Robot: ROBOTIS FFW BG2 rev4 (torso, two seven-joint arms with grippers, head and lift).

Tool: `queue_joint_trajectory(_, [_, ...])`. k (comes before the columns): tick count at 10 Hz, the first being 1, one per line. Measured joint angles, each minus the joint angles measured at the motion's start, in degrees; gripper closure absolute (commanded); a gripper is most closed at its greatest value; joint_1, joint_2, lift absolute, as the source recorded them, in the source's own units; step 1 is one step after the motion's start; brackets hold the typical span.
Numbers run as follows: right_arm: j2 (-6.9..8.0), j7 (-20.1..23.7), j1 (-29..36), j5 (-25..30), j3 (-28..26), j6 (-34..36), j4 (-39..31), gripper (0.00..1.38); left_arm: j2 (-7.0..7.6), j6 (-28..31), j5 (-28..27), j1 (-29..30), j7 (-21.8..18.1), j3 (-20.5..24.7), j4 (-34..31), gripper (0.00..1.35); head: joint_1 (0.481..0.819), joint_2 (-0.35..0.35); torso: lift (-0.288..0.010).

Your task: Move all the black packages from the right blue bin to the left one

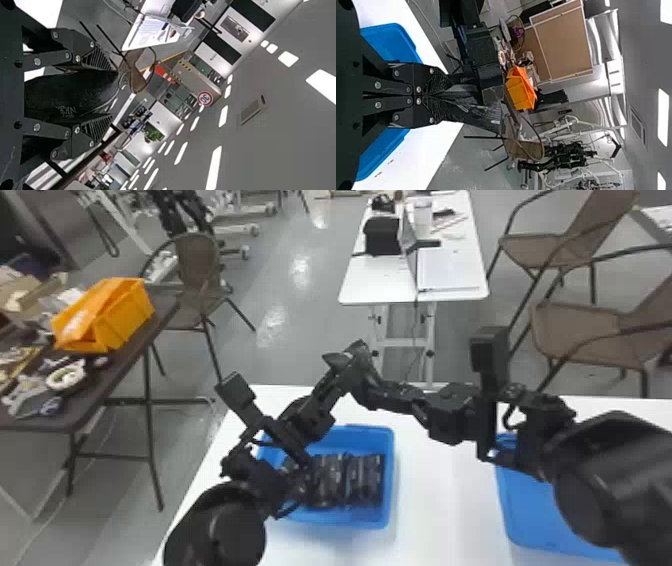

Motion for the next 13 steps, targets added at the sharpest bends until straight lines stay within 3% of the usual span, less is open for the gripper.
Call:
queue_joint_trajectory(2, [0.15,-0.06,0.09,-0.14,-0.01,-0.59,0.37,1.26,-0.07,-1.65,1.94,0.15,-0.13,-0.91,0.74,1.21,0.695,0.208,0.000])
queue_joint_trajectory(3, [0.42,-0.46,0.12,-0.57,-0.05,-1.45,1.03,0.82,-0.12,-2.56,2.34,0.34,-0.13,-1.06,0.83,1.21,0.695,0.208,0.000])
queue_joint_trajectory(4, [1.00,-0.52,0.12,-1.33,-0.42,-3.48,2.62,0.21,-0.35,-4.35,2.49,0.70,0.12,-1.15,0.86,1.21,0.695,0.211,0.000])
queue_joint_trajectory(5, [1.75,-0.06,0.61,-0.78,-1.70,-6.37,3.63,0.00,-0.71,-6.30,1.57,1.13,0.48,-0.87,0.85,1.21,0.695,0.212,0.000])
queue_joint_trajectory(7, [4.66,0.54,5.61,5.97,-10.69,-11.00,-0.47,0.23,-1.57,-10.58,-9.45,2.05,0.57,1.71,0.31,1.21,0.676,0.197,0.000])
queue_joint_trajectory(9, [7.14,-2.11,12.98,11.90,-20.30,-14.09,-6.30,0.33,-2.48,-17.02,-27.38,4.51,1.10,5.24,0.37,1.21,0.676,0.170,0.000])
queue_joint_trajectory(11, [7.40,-3.27,17.92,11.80,-25.13,-14.31,-8.35,0.34,-2.54,-24.02,-43.31,7.06,1.10,7.89,2.03,1.21,0.695,0.147,0.000])
queue_joint_trajectory(13, [7.30,-4.05,20.24,11.36,-26.56,-14.33,-8.95,0.34,-2.54,-30.47,-51.60,8.12,1.19,8.05,5.78,1.21,0.695,0.125,0.000])
